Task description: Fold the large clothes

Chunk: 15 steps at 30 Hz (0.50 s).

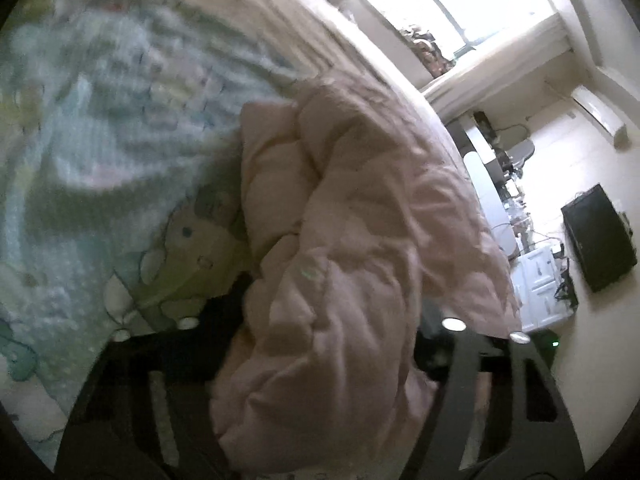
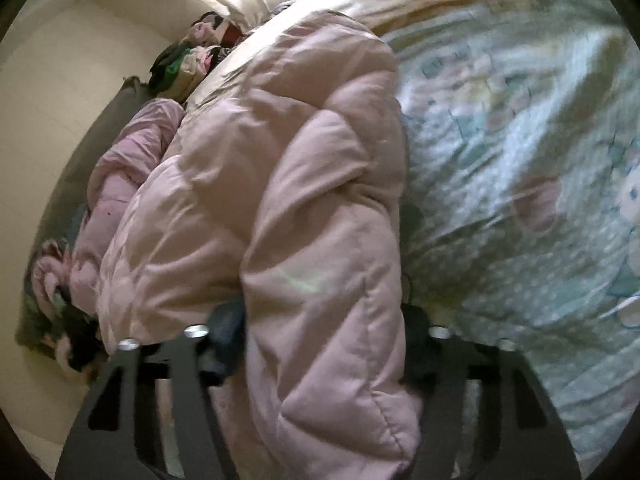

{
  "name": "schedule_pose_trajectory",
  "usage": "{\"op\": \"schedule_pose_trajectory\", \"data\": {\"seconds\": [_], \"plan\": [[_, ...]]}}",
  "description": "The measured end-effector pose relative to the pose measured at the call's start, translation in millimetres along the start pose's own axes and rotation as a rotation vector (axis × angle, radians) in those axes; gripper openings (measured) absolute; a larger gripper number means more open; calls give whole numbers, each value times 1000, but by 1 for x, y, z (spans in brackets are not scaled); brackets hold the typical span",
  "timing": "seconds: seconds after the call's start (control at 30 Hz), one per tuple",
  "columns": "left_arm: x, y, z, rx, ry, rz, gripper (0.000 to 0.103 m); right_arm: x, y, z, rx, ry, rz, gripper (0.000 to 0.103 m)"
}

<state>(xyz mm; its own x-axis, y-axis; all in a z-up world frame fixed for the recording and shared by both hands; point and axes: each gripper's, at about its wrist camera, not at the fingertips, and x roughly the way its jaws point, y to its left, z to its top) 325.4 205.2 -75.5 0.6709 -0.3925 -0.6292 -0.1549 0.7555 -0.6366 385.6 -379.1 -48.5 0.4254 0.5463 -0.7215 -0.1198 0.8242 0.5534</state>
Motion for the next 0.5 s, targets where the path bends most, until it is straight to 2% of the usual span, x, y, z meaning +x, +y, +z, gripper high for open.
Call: {"op": "schedule_pose_trajectory", "data": {"seconds": [0.03, 0.1, 0.17, 0.3, 0.43, 0.5], "plan": [[-3, -5, 1, 17, -10, 8, 49, -4, 5, 0, -16, -11, -13, 42], [-16, -24, 3, 78, -53, 26, 42, -16, 20, 0, -59, -42, -39, 37], [-26, -42, 5, 125, -88, 20, 39, -26, 36, -1, -100, -73, -51, 34], [-47, -76, 7, 195, -144, -16, 36, -51, 73, 0, -177, -131, -20, 29], [-67, -108, 3, 295, -185, -10, 35, -75, 119, -3, -296, -170, -10, 27], [-77, -111, -1, 317, -193, -2, 32, -91, 134, -12, -333, -195, 6, 25]]}}
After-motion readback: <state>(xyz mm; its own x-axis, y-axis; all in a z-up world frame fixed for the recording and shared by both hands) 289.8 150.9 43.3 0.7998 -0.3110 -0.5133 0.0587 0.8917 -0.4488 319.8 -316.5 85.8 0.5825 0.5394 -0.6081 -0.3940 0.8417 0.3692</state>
